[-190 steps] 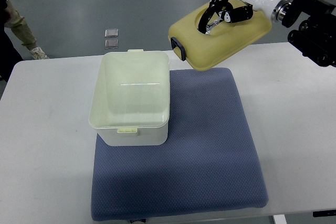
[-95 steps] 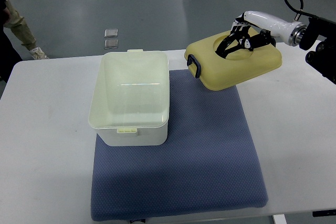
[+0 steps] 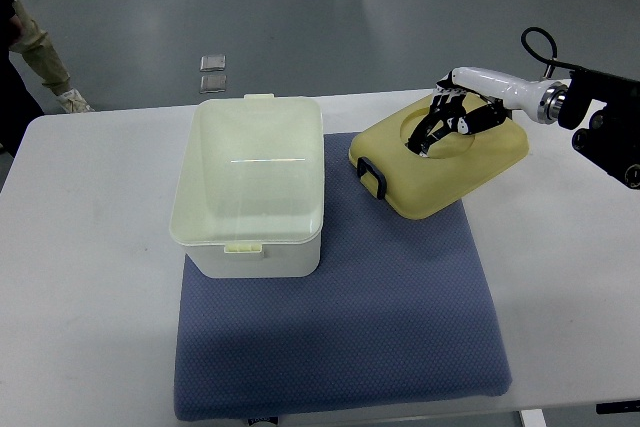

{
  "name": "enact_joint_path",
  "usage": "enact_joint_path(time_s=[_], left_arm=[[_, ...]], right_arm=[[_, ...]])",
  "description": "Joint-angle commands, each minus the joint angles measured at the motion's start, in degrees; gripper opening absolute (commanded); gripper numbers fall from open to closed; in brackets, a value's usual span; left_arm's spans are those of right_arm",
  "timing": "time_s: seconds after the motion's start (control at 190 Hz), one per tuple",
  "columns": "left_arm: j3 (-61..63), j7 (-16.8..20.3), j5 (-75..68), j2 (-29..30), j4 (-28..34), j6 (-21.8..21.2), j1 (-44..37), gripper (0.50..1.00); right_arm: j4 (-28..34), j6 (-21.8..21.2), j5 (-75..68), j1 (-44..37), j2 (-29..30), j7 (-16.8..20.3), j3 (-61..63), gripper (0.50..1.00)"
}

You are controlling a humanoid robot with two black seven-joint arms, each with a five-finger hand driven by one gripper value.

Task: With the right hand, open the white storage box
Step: 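Carry the lid away from the box and lower it onto the cushion, then open the right hand fingers to release the lid handle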

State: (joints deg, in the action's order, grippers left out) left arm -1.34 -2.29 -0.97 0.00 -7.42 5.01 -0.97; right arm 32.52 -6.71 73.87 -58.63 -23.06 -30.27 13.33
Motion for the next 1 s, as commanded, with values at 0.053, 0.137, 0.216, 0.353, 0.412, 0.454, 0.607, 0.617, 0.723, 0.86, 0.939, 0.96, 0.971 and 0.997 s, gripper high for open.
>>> enact_joint_path(time_s=[0.053, 0.137, 0.216, 0.353, 0.412, 0.454, 0.607, 0.617, 0.723, 0.86, 0.939, 0.96, 0.971, 0.997], left_arm=[[0.02, 0.01, 0.0, 0.0, 0.04, 0.0, 0.0, 1.0], [0.02, 0.01, 0.0, 0.0, 0.04, 0.0, 0.0, 1.0], [0.02, 0.01, 0.0, 0.0, 0.04, 0.0, 0.0, 1.0], [0.02, 0.01, 0.0, 0.0, 0.13, 0.0, 0.09, 1.0], [0.02, 0.01, 0.0, 0.0, 0.13, 0.0, 0.0, 1.0], [0.02, 0.01, 0.0, 0.0, 0.13, 0.0, 0.0, 1.0], [0.11, 0.01, 0.0, 0.0, 0.13, 0.0, 0.0, 1.0], [0.11, 0.01, 0.0, 0.0, 0.13, 0.0, 0.0, 1.0], [0.11, 0.01, 0.0, 0.0, 0.3, 0.0, 0.0, 1.0], [0.11, 0.01, 0.0, 0.0, 0.3, 0.0, 0.0, 1.0], [0.11, 0.01, 0.0, 0.0, 0.39, 0.0, 0.0, 1.0], [0.11, 0.01, 0.0, 0.0, 0.39, 0.0, 0.09, 1.0], [0.11, 0.01, 0.0, 0.0, 0.3, 0.0, 0.0, 1.0], [0.11, 0.01, 0.0, 0.0, 0.3, 0.0, 0.0, 1.0]], right_arm=[[0.0, -0.67, 0.05, 0.45, 0.03, -0.05, -0.06, 0.5], [-0.09, -0.67, 0.05, 0.62, 0.12, -0.05, -0.06, 0.5], [-0.09, -0.58, -0.04, 0.71, 0.21, -0.05, -0.06, 0.5], [-0.09, -0.67, -0.21, 0.71, 0.91, -0.05, -0.06, 0.502], [-0.09, -0.58, -0.13, 0.8, 1.0, -0.05, -0.06, 0.535], [-0.09, -0.58, -0.04, 1.06, 1.0, -0.05, -0.06, 0.556], [-0.09, -0.58, 0.05, 1.24, 1.0, -0.14, -0.14, 0.764], [-0.09, -0.58, 0.05, 1.24, 1.0, -0.06, -0.14, 0.774], [-0.09, -0.67, 0.05, 1.15, 0.91, -0.14, -0.23, 0.844], [-0.09, -2.25, 0.14, 0.62, 0.91, -0.23, -0.23, 0.866], [-0.09, -3.22, 0.23, 0.36, 0.83, -0.41, -0.23, 0.881], [0.0, -3.4, 0.14, 0.27, 0.83, -0.49, -0.23, 0.883], [0.0, -3.48, 0.23, 0.27, 0.83, -0.49, -0.23, 0.885], [0.0, -3.75, 0.22, 0.27, 0.83, -0.58, -0.23, 0.887]])
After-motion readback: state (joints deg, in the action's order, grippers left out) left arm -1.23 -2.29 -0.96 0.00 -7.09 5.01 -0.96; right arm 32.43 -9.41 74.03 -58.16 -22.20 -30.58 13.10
